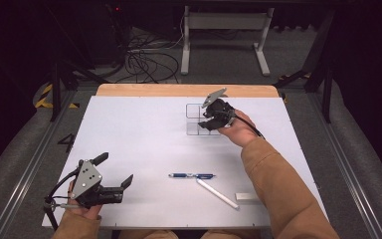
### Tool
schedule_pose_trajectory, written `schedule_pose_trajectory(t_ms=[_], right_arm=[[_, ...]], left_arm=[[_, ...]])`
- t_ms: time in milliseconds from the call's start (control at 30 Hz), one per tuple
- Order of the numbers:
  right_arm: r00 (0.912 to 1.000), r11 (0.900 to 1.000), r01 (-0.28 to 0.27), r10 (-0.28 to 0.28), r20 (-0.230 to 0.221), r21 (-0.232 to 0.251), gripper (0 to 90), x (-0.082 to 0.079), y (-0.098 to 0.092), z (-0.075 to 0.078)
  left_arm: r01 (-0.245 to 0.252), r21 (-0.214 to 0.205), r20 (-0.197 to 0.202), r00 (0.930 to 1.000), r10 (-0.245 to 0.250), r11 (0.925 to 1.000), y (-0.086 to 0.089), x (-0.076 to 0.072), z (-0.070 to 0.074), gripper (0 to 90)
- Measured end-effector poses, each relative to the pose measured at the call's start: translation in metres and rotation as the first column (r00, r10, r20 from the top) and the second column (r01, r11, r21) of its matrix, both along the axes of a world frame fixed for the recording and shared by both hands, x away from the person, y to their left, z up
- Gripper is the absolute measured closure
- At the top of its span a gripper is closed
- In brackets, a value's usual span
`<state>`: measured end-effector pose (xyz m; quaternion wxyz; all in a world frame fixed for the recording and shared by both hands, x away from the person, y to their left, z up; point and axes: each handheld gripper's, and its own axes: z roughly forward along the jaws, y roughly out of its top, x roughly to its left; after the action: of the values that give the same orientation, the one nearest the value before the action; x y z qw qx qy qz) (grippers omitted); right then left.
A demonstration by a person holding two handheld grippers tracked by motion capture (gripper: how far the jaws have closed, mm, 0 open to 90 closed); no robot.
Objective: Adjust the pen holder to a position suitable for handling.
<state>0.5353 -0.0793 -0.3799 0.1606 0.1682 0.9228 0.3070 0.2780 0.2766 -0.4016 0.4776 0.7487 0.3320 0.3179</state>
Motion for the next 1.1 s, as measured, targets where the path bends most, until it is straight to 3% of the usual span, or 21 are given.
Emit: schedule_pose_trajectory(t_ms=[500, 1100], right_arm=[[0.9996, 0.9974, -0.027, 0.027, 0.000, -0.067, 62.7, 0.000, 0.013, -0.010], [0.9987, 0.9933, -0.052, 0.052, -0.001, -0.104, 67.8, 0.000, 0.013, -0.013]], left_arm=[[-0.001, -0.001, -0.001, 1.0000, 0.001, 1.0000, 0.000, 0.000, -0.001, 3.4], [0.000, -0.003, -0.004, 1.0000, 0.000, 1.0000, 0.000, 0.001, -0.001, 3.5]])
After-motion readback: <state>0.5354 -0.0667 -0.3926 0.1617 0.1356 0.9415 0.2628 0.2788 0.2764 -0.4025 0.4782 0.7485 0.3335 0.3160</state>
